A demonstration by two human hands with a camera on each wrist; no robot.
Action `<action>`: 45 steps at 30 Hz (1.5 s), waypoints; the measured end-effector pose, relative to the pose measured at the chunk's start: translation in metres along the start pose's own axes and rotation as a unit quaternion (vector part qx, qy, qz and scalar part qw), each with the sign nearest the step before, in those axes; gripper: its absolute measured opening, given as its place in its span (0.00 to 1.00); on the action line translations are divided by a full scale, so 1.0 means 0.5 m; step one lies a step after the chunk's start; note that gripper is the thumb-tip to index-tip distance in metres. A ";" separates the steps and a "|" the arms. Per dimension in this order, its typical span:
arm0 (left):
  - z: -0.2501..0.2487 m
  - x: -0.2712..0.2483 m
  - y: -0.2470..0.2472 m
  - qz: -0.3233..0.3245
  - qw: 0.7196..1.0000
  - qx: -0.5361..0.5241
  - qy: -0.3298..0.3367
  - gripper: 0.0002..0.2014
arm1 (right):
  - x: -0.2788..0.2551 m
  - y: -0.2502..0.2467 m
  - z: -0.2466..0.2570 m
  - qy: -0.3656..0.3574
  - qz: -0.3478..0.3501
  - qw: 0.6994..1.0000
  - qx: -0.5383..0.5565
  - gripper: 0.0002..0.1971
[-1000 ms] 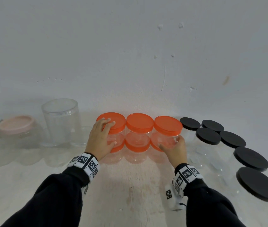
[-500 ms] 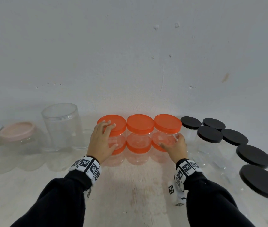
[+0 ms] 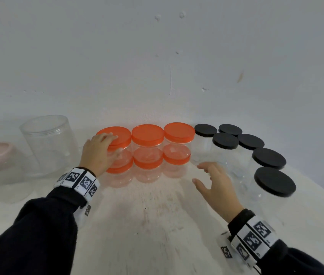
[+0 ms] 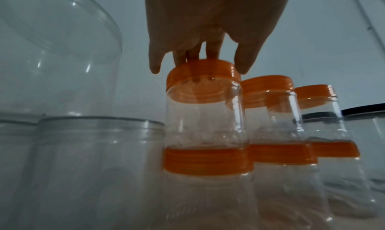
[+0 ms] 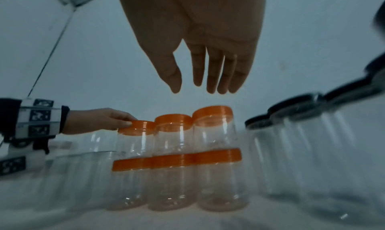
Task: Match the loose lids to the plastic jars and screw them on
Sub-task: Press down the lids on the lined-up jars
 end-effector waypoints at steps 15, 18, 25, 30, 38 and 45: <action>-0.397 -0.029 0.114 0.047 0.948 -0.246 0.194 0.16 | -0.139 -0.181 -0.220 0.151 -0.021 0.975 -0.160 0.33; -0.483 -0.003 0.164 0.070 0.940 -0.271 0.197 0.10 | -0.157 -0.199 -0.253 0.108 -0.016 0.984 -0.140 0.32; -0.687 0.062 0.270 0.100 0.940 -0.242 0.219 0.25 | -0.174 -0.299 -0.400 0.085 -0.010 0.986 -0.142 0.31; -0.780 0.076 0.341 0.052 0.966 -0.223 0.118 0.33 | -0.130 -0.363 -0.515 0.105 0.003 0.983 -0.150 0.33; -0.814 0.064 0.415 -0.028 0.971 -0.235 0.005 0.36 | 0.006 -0.375 -0.615 0.068 0.017 0.990 -0.121 0.33; -0.722 0.018 0.372 -0.065 0.969 -0.235 -0.024 0.34 | 0.133 -0.338 -0.628 0.053 0.028 0.993 -0.103 0.33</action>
Point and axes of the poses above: each hand's wrist, its own x-axis towards the middle knuckle, its own y-axis out of the palm, z = x × y, the point moved 3 cm from there along x, towards the middle knuckle, and after that the axes turned 14 degrees about z, right-handed, at the moved point
